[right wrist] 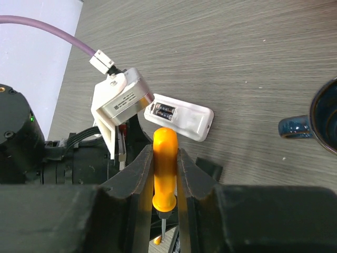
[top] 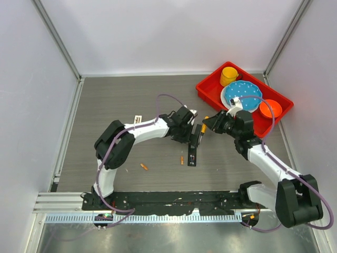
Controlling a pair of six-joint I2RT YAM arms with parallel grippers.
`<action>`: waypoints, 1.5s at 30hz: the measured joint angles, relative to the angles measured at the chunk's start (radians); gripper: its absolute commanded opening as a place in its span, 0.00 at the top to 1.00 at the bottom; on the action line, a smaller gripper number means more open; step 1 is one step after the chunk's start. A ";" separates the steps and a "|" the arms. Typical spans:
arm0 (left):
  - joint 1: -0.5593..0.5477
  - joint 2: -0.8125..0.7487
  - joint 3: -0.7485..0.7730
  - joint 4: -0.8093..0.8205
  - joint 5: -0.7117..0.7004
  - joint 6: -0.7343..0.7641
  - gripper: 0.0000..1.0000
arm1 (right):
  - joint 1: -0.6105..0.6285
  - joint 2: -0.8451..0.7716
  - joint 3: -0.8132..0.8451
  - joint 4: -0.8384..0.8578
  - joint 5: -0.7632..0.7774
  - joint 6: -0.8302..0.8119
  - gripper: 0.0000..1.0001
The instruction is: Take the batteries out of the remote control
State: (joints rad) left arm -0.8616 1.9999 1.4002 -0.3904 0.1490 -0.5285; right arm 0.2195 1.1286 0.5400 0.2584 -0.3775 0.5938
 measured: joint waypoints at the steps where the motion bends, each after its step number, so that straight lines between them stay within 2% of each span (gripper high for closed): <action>1: -0.002 0.004 0.008 0.006 0.003 -0.005 0.13 | 0.000 -0.017 -0.002 -0.015 0.009 -0.003 0.99; 9: -0.032 0.083 0.114 -0.014 -0.046 -0.009 0.16 | 0.000 -0.196 -0.029 -0.094 0.071 -0.016 0.99; 12: -0.051 0.092 0.128 -0.030 -0.101 -0.010 0.26 | 0.000 -0.262 -0.043 -0.121 0.092 -0.017 0.99; 13: -0.060 0.094 0.131 -0.036 -0.126 -0.010 0.34 | 0.000 -0.282 -0.049 -0.129 0.098 -0.017 0.99; 18: -0.103 0.115 0.155 -0.066 -0.251 -0.013 0.49 | 0.000 -0.324 -0.069 -0.159 0.119 -0.017 0.99; 19: -0.109 0.120 0.160 -0.071 -0.268 -0.014 0.57 | 0.000 -0.325 -0.072 -0.164 0.122 -0.017 0.99; 20: -0.117 0.126 0.169 -0.077 -0.290 -0.014 0.59 | 0.000 -0.325 -0.075 -0.171 0.124 -0.017 0.99; 30: -0.139 0.124 0.162 -0.062 -0.393 -0.049 0.62 | 0.002 -0.326 -0.081 -0.186 0.133 -0.019 0.99; 39: -0.105 -0.037 -0.086 0.076 -0.397 -0.132 0.64 | 0.019 -0.325 -0.089 -0.184 0.134 -0.029 0.99; 45: -0.051 -0.151 -0.254 0.084 -0.436 -0.181 0.64 | 0.029 -0.319 -0.097 -0.177 0.134 -0.039 0.99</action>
State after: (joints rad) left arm -0.9131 1.8488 1.1461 -0.3065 -0.2871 -0.7097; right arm 0.2489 0.8101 0.4427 0.0814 -0.2436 0.5552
